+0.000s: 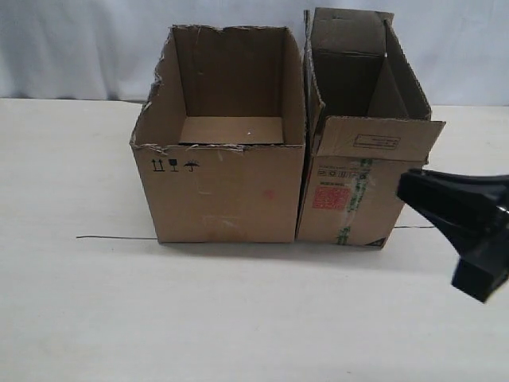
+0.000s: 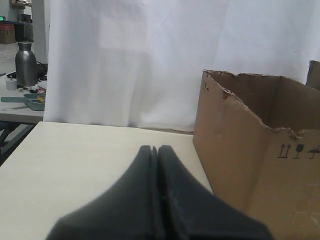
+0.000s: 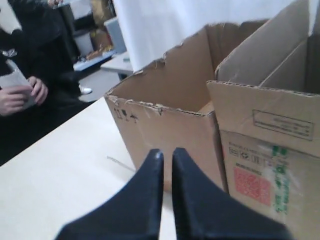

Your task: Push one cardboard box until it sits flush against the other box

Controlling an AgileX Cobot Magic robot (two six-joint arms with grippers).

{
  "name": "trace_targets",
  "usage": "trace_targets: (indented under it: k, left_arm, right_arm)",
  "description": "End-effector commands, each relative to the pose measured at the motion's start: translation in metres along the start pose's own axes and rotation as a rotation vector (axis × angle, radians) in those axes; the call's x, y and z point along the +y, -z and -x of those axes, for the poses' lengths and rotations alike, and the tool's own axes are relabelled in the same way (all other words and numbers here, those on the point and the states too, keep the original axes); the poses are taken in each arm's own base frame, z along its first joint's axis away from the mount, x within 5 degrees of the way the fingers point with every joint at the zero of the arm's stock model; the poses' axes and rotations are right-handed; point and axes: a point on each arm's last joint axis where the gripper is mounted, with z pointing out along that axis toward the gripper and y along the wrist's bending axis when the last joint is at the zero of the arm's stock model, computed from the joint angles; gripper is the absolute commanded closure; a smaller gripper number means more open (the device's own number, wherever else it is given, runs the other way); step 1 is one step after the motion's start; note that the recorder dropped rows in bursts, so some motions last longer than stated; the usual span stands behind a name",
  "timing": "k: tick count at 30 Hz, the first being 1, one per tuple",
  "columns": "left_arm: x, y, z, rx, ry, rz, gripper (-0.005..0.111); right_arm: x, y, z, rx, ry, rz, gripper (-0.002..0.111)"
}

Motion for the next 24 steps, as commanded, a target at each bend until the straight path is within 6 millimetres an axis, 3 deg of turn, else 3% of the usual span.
trace_targets:
  k: [1, 7, 14, 18, 24]
  left_arm:
    - [0.000, 0.000, 0.000, -0.008, 0.002, -0.006, 0.107]
    - [0.000, 0.000, 0.000, -0.008, 0.002, -0.006, 0.107]
    - [0.000, 0.000, 0.000, -0.007, 0.002, -0.005, 0.107]
    - [0.000, 0.000, 0.000, -0.007, 0.002, -0.005, 0.107]
    - [0.000, 0.000, 0.000, -0.007, 0.002, -0.005, 0.107]
  right_arm:
    - [0.010, 0.026, -0.016, -0.105, -0.022, -0.068, 0.103]
    - [0.023, 0.042, -0.020, -0.196, -0.031, -0.023, 0.103]
    - [0.024, 0.044, -0.019, -0.208, 0.008, -0.023, 0.103]
    - [0.012, 0.047, -0.030, -0.151, 0.172, -0.182, 0.103]
    - [-0.001, 0.069, -0.051, -0.214, 0.176, -0.405, 0.103]
